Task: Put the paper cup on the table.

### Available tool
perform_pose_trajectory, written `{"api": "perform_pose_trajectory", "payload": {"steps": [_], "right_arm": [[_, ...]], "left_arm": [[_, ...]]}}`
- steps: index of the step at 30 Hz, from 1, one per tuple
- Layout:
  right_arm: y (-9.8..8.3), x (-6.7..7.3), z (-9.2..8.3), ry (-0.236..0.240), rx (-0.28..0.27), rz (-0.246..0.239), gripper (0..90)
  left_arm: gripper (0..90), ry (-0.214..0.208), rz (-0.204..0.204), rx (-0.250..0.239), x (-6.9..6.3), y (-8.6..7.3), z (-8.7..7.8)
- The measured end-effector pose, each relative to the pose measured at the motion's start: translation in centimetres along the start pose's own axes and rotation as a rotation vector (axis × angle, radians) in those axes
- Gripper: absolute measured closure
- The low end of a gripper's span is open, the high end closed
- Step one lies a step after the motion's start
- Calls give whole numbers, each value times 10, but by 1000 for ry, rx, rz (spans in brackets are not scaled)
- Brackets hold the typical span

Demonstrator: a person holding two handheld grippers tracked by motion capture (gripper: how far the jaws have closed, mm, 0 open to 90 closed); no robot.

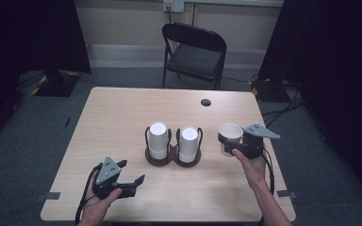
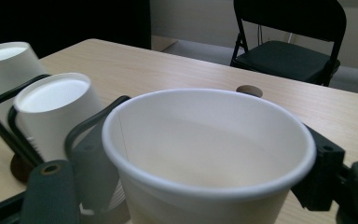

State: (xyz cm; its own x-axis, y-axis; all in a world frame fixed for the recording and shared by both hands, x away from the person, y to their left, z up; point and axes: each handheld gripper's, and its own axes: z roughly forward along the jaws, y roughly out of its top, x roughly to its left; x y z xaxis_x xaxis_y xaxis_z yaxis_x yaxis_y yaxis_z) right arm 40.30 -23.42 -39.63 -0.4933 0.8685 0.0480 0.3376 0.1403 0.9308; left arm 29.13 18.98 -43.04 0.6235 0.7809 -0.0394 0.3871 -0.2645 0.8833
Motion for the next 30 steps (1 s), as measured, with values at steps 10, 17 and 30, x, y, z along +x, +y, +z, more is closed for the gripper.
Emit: {"api": "perform_pose_trajectory", "payload": {"steps": [10, 17, 30], "right_arm": [[7, -20, 45, -29, 33, 44, 227], [11, -34, 76, -74, 55, 67, 221], [-4, -39, 113, -90, 81, 119, 219]], "left_arm": [[180, -7, -1, -2, -2, 0, 1], [184, -4, -13, -1, 0, 0, 1], [192, -15, -2, -14, -3, 0, -1]]}}
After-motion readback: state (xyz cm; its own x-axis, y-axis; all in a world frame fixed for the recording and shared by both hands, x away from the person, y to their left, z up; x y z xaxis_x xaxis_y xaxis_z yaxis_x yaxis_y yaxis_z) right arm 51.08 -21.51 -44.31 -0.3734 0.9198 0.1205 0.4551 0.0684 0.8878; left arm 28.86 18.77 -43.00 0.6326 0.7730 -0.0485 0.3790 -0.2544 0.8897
